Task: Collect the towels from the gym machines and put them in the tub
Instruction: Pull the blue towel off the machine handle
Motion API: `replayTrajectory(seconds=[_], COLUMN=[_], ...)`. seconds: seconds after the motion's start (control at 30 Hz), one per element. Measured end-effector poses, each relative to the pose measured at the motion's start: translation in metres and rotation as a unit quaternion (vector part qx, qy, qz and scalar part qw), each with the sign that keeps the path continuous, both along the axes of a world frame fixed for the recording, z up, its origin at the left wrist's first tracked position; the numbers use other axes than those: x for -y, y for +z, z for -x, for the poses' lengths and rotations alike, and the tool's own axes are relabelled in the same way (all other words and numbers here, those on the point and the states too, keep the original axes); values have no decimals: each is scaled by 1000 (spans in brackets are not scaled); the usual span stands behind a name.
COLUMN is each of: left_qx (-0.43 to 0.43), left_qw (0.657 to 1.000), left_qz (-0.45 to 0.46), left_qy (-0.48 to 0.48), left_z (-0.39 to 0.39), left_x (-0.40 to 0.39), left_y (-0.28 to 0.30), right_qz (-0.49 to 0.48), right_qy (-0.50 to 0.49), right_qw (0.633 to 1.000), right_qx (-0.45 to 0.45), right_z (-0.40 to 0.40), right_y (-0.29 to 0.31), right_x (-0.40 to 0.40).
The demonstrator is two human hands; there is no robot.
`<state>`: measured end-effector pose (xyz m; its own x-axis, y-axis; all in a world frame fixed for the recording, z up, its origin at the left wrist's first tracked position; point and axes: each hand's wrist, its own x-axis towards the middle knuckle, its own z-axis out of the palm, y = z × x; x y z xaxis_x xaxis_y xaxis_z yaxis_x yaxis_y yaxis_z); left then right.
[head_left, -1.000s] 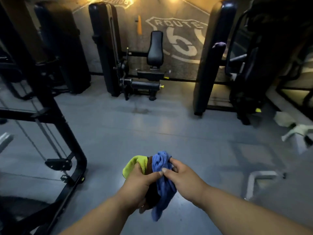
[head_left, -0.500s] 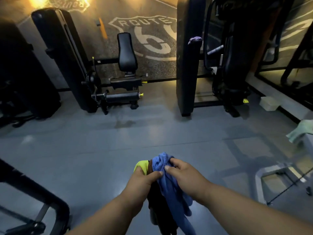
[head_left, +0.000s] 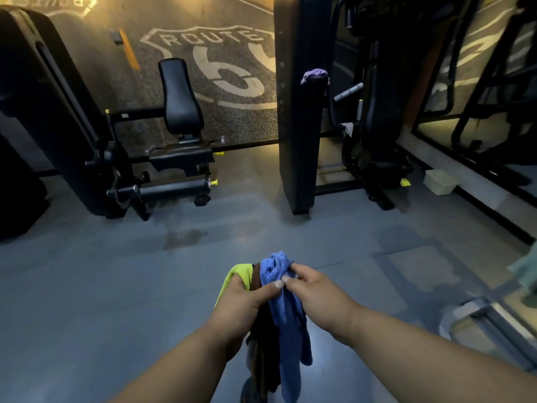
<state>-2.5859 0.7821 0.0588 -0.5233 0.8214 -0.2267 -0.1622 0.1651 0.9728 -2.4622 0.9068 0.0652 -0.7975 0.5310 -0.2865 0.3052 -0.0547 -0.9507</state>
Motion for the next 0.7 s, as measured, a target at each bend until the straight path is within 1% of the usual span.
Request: replayTrajectory(seconds=[0.13,0.23,0.4,0.57,0.7], left_qx=[24,24,23,51,54], left_qw=[998,995,988,982,985], left_qz=[-14,1,30,36,53], left_qy=[-52,-102,-149,-180,-158], left_z=[55,95,149,172,191], left_x=[-84,-150,-253,-350,-434], left_y=[-5,-1,5,2,-13], right_qz=[-10,-9,-21,-13,-22], right_qy=[-64,-111,-181,-228,-226], right_qw=[998,993,983,973,973], right_qx=[12,26,36,32,30], right_z=[44,74,107,125,141], right_y=[-1,3,11,11,1], right_x=[-68,-118,-195,-275,-358])
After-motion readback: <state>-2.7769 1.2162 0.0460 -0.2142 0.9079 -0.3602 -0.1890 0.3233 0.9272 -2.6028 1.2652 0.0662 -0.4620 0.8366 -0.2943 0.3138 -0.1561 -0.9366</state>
